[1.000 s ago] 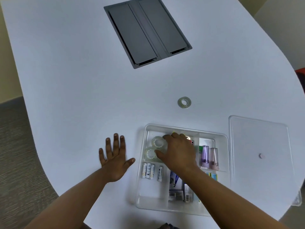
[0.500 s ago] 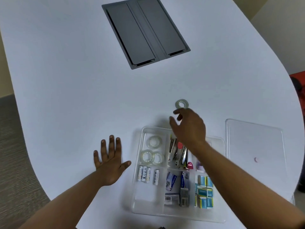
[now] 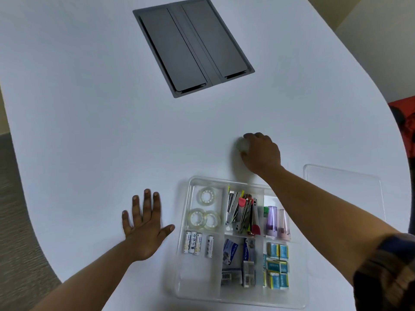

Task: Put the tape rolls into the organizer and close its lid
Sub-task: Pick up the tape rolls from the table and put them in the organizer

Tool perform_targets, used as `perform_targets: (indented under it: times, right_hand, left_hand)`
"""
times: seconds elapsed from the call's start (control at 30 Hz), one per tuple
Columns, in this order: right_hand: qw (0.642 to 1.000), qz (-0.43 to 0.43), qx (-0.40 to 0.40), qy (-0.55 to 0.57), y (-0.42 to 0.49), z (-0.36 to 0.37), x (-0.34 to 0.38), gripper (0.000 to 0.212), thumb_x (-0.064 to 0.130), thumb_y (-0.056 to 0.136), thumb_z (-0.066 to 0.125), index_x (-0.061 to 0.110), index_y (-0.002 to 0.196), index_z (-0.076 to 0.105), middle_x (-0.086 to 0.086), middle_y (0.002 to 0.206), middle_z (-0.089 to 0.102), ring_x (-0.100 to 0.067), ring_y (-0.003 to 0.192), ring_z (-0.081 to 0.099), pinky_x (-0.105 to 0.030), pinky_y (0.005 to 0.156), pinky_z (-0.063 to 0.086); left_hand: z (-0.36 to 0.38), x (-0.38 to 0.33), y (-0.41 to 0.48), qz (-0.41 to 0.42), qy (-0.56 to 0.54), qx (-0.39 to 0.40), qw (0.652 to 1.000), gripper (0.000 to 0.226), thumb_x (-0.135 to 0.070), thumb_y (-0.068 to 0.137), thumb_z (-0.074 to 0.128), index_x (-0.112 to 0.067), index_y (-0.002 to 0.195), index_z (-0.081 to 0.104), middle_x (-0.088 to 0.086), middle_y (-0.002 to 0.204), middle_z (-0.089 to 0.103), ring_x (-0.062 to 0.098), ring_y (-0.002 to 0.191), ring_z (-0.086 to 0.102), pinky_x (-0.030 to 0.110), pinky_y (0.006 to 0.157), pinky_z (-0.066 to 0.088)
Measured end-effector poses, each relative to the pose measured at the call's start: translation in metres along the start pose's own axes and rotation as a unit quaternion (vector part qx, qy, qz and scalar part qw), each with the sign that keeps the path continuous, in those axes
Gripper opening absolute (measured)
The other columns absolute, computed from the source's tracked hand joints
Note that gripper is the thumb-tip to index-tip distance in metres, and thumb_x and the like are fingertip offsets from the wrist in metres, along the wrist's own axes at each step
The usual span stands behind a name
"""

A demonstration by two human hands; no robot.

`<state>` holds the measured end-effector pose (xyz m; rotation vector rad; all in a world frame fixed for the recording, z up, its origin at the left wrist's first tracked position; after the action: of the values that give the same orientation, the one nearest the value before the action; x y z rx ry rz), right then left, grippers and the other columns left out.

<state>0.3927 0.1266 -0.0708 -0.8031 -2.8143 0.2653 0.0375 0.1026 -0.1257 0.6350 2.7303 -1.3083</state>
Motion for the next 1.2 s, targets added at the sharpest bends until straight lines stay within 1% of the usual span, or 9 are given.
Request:
perform_targets:
  times: [0.17, 0.27, 0.37, 0.5, 0.7, 0.97, 1.07, 1.13, 1.2]
  right_hand:
    - [0.985, -0.019, -0.075, 0.151, -0.031, -0.027, 0.021, 0.054, 0.034, 0.075, 0.07, 0.02, 0.124, 0.053, -0.004, 0.115, 0.064, -0.028, 0.103, 0.058, -0.04, 0.082, 0.049]
    - [0.974, -0.07, -0.075, 0.204, -0.076, -0.036, 0.047, 0.053, 0.036, 0.075, 0.072, 0.024, 0.124, 0.053, 0.0, 0.114, 0.064, -0.021, 0.1, 0.058, -0.037, 0.082, 0.048]
    - [0.97, -0.134, -0.03, 0.2, -0.124, -0.023, 0.072, 0.048, 0.035, 0.077, 0.071, 0.026, 0.122, 0.055, 0.003, 0.116, 0.065, -0.017, 0.105, 0.054, -0.035, 0.086, 0.046]
    - [0.974, -0.2, -0.022, 0.107, -0.16, 0.012, 0.087, 0.039, 0.032, 0.073, 0.071, 0.023, 0.109, 0.063, 0.007, 0.113, 0.068, -0.02, 0.102, 0.058, -0.038, 0.082, 0.049]
    - [0.981, -0.181, -0.011, 0.061, -0.159, 0.03, 0.085, 0.046, 0.032, 0.07, 0.075, 0.021, 0.113, 0.061, 0.005, 0.108, 0.069, -0.022, 0.103, 0.059, -0.038, 0.085, 0.048]
    - [0.978, -0.152, -0.032, 0.139, -0.184, 0.02, 0.054, 0.048, 0.031, 0.078, 0.07, 0.02, 0.124, 0.058, -0.001, 0.133, 0.058, -0.02, 0.127, 0.049, -0.038, 0.105, 0.039]
    - [0.984, -0.115, -0.028, 0.132, -0.204, 0.023, 0.027, 0.053, 0.029, 0.078, 0.07, 0.019, 0.128, 0.055, -0.001, 0.14, 0.052, -0.02, 0.134, 0.043, -0.043, 0.106, 0.041]
    - [0.99, -0.088, -0.036, 0.109, -0.215, 0.025, 0.007, 0.061, 0.036, 0.081, 0.068, 0.018, 0.136, 0.048, -0.002, 0.147, 0.045, -0.019, 0.139, 0.036, -0.042, 0.109, 0.039]
    - [0.993, -0.05, -0.042, 0.095, -0.224, 0.029, -0.006, 0.069, 0.046, 0.087, 0.059, 0.018, 0.146, 0.036, 0.0, 0.154, 0.034, -0.014, 0.143, 0.024, -0.035, 0.115, 0.027]
  left_hand:
    - [0.0, 0.001, 0.001, 0.001, -0.004, 0.0, 1.0, 0.088, -0.061, 0.091, 0.027, -0.025, 0.132, -0.042, -0.004, 0.137, -0.054, 0.024, 0.121, -0.052, 0.053, 0.11, -0.018]
    - [0.001, 0.001, 0.001, 0.003, -0.002, -0.005, 1.0, 0.088, -0.062, 0.091, 0.027, -0.026, 0.13, -0.043, -0.005, 0.136, -0.055, 0.024, 0.12, -0.053, 0.054, 0.11, -0.017]
    - [0.001, 0.001, 0.002, 0.0, -0.001, -0.006, 1.0, 0.088, -0.062, 0.091, 0.026, -0.026, 0.13, -0.043, -0.006, 0.135, -0.056, 0.024, 0.12, -0.053, 0.054, 0.11, -0.016]
    - [0.0, 0.0, 0.001, -0.003, -0.002, -0.016, 1.0, 0.089, -0.063, 0.09, 0.028, -0.023, 0.131, -0.041, -0.004, 0.136, -0.053, 0.025, 0.124, -0.048, 0.055, 0.111, -0.014]
    - [0.002, 0.002, 0.003, 0.002, 0.0, -0.022, 1.0, 0.09, -0.063, 0.09, 0.027, -0.023, 0.131, -0.042, -0.004, 0.136, -0.053, 0.025, 0.125, -0.048, 0.056, 0.11, -0.015]
    - [0.001, 0.003, 0.004, 0.018, -0.012, -0.037, 0.999, 0.091, -0.063, 0.09, 0.029, -0.024, 0.13, -0.042, -0.005, 0.138, -0.052, 0.024, 0.127, -0.046, 0.056, 0.11, -0.016]
    - [0.001, 0.002, 0.002, 0.02, -0.019, -0.058, 0.998, 0.092, -0.063, 0.09, 0.031, -0.022, 0.131, -0.04, -0.005, 0.14, -0.05, 0.023, 0.131, -0.043, 0.055, 0.111, -0.015]
    - [-0.001, -0.001, -0.001, 0.024, -0.029, -0.074, 0.997, 0.093, -0.061, 0.09, 0.035, -0.02, 0.137, -0.034, -0.004, 0.144, -0.044, 0.024, 0.135, -0.037, 0.054, 0.112, -0.012]
    - [-0.011, 0.001, -0.008, 0.023, -0.066, -0.119, 0.99, 0.089, -0.054, 0.09, 0.045, -0.017, 0.148, -0.013, -0.002, 0.155, -0.025, 0.024, 0.144, -0.021, 0.051, 0.115, 0.0]
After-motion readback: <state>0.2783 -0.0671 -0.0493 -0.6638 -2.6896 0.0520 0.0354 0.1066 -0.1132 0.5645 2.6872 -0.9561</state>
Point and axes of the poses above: each hand's wrist, its own y-axis towards the middle knuckle, its own z-axis out of the palm, x = y × z, the point moved 6 cm from there along y, towards the middle knuckle
